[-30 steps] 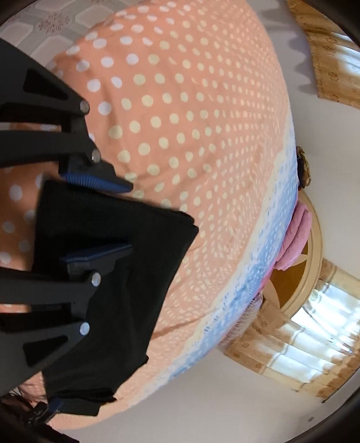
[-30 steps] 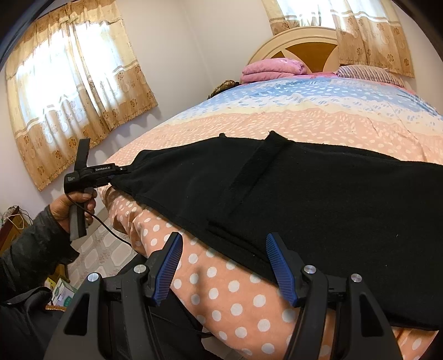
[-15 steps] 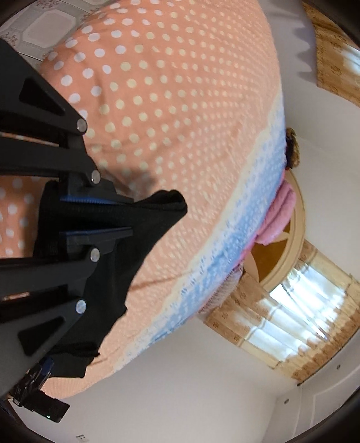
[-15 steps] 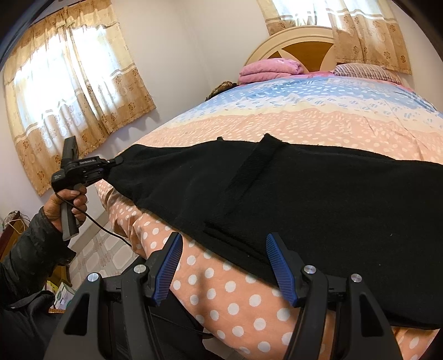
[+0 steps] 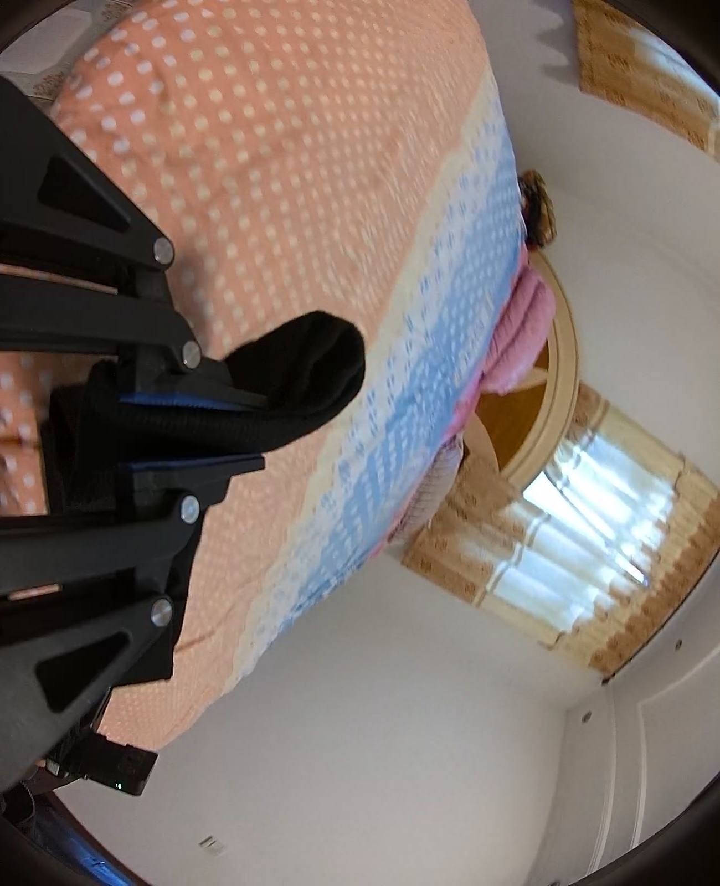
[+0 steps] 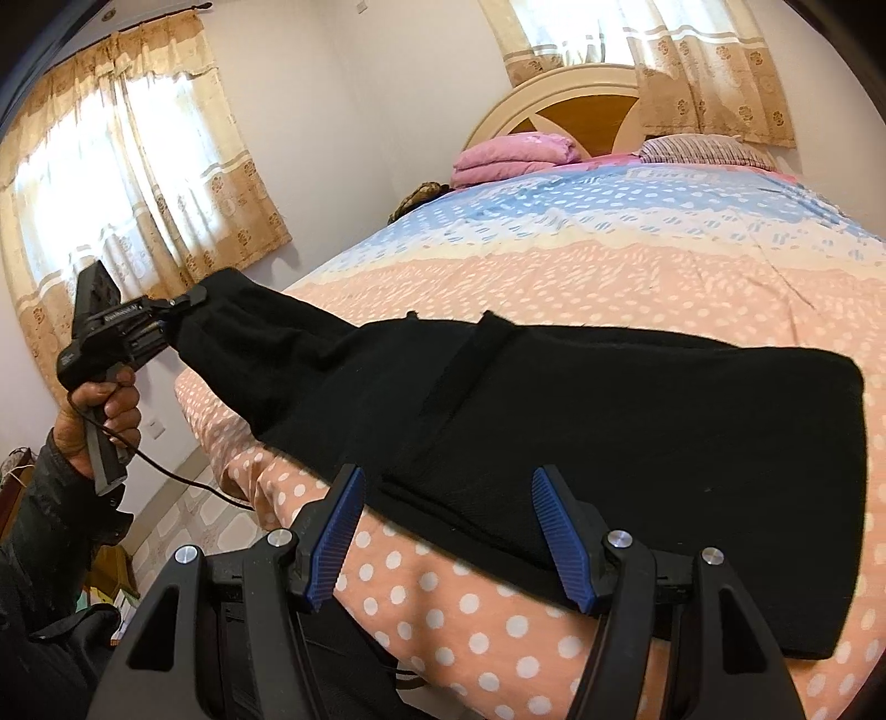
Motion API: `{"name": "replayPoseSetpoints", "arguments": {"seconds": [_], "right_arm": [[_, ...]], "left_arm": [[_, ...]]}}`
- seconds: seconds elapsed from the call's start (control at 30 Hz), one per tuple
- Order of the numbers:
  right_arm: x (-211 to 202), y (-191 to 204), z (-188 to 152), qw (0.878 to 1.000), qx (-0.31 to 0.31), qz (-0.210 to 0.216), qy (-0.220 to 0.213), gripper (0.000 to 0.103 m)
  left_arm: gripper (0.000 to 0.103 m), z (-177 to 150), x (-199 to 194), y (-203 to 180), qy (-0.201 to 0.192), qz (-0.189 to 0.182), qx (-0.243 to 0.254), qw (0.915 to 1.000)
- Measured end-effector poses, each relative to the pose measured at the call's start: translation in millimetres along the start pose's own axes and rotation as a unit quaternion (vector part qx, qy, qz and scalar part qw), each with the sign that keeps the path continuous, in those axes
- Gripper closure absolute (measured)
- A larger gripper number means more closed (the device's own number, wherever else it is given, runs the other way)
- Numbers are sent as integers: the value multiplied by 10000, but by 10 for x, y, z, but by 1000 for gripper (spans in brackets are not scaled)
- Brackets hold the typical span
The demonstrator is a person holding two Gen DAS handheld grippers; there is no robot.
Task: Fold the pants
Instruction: 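Lift the pants end with the left tool and fold it over the pants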
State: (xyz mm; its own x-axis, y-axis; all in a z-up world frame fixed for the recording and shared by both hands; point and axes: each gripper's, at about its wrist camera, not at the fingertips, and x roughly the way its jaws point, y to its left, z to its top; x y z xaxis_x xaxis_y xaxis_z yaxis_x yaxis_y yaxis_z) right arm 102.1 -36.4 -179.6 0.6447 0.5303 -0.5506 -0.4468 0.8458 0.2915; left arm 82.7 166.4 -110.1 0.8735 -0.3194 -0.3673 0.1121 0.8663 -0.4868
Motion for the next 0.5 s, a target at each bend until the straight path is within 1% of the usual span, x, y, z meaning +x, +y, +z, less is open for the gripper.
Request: {"name": "replayPoseSetpoints", "arguments": {"seconds": [0.23, 0.5], "right_arm": [[-270, -91, 21, 9998, 15, -145, -127, 39], [-560, -341, -55, 9982, 288, -446, -277, 38]], "left_arm": [[89, 52, 179, -521, 142, -553, 371, 9977], [90, 49, 504, -1165, 426, -1199, 754, 9890]]}}
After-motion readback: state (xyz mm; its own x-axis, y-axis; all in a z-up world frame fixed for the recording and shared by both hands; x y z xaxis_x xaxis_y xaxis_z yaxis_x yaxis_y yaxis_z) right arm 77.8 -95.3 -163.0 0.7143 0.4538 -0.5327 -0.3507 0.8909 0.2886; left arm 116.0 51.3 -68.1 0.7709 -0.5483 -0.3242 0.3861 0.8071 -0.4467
